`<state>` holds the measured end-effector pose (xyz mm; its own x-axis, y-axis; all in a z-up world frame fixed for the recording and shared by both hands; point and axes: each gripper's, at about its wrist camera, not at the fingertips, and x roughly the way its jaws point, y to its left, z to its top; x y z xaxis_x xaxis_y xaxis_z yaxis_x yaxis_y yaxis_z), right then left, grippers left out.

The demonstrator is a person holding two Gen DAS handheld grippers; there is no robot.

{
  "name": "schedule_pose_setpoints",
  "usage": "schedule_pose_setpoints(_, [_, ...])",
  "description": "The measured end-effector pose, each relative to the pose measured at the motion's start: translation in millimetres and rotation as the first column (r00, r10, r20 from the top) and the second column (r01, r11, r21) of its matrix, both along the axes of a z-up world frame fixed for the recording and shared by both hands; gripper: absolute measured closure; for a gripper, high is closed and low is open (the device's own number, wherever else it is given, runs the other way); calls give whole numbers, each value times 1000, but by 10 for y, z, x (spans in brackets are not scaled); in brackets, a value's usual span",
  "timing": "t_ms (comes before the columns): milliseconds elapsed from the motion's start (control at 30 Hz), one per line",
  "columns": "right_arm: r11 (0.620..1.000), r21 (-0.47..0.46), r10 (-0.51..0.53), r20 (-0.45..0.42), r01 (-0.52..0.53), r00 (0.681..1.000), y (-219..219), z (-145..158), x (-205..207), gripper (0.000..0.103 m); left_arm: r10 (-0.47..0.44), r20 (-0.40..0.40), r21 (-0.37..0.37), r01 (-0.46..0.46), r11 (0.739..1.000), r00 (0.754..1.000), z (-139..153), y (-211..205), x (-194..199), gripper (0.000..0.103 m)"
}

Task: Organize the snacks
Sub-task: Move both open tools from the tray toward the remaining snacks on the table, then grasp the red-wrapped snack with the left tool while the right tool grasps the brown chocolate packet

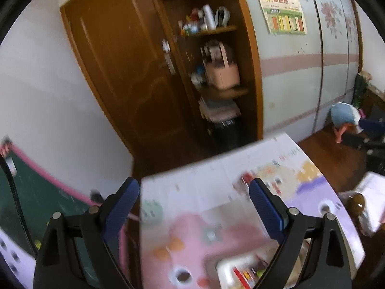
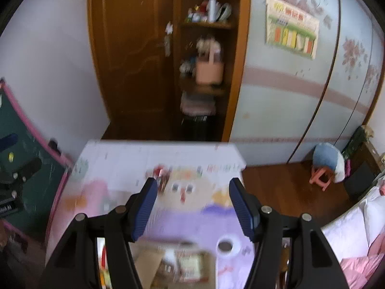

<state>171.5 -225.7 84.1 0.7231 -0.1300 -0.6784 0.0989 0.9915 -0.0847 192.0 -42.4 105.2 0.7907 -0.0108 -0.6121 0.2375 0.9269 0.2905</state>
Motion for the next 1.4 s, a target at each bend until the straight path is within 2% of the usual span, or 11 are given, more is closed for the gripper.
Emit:
schedule_pose_setpoints(100, [999, -38, 1, 41, 1, 999, -39, 217, 287, 41, -14, 14, 48, 13, 999, 1000, 131, -194, 427, 9])
schedule_pose_setpoints(200, [997, -73, -7, 37, 10, 999, -50, 201, 652, 41, -4, 6, 109, 4, 994, 1000, 48, -390, 951, 9])
schedule_pose_setpoints(267, [999, -48, 1, -16, -2, 1000, -62, 47, 897, 41, -22, -79, 105, 30, 994, 997, -189, -487, 1341, 10])
schedule_pose_setpoints(467, [996, 78, 55, -249, -36, 967, -77, -950, 1494, 41, -61, -279, 143, 104, 984, 958, -1188, -574, 1951, 19])
schedule_pose_setpoints(567, [989, 149, 81, -361, -28, 929, -58, -1553, 1672, 41, -57, -319, 222, 133, 966, 946, -1653, -560, 2023, 19])
schedule_pose_setpoints(667, [982, 185, 110, -473, -23, 874, 22, -2124, 1823, 41, -63, -354, 246, 158, 956, 933, -1914, -567, 2064, 19])
schedule_pose_setpoints(800, [979, 204, 131, -555, -19, 821, 203, -2637, 1994, 41, -67, -381, 220, 161, 962, 922, -2087, -547, 2108, 19])
schedule_pose_setpoints(1000, [983, 183, 137, -582, -35, 802, 410, -2899, 2170, 41, -55, -410, 184, 141, 973, 910, -2250, -571, 2193, 19])
schedule_pose_setpoints(1033, [981, 190, 141, -581, -35, 801, 421, -2923, 2189, 41, -53, -415, 174, 136, 975, 908, -2254, -561, 2173, 19])
schedule_pose_setpoints(1167, [980, 190, 158, -561, -60, 812, 443, -2971, 2196, 62, -50, -428, 131, 117, 984, 902, -2356, -618, 2220, 19])
schedule_pose_setpoints(1400, [980, 174, 180, -596, -94, 783, 220, -2922, 2012, 68, -105, -463, 11, 124, 992, 880, -2581, -843, 2275, 19])
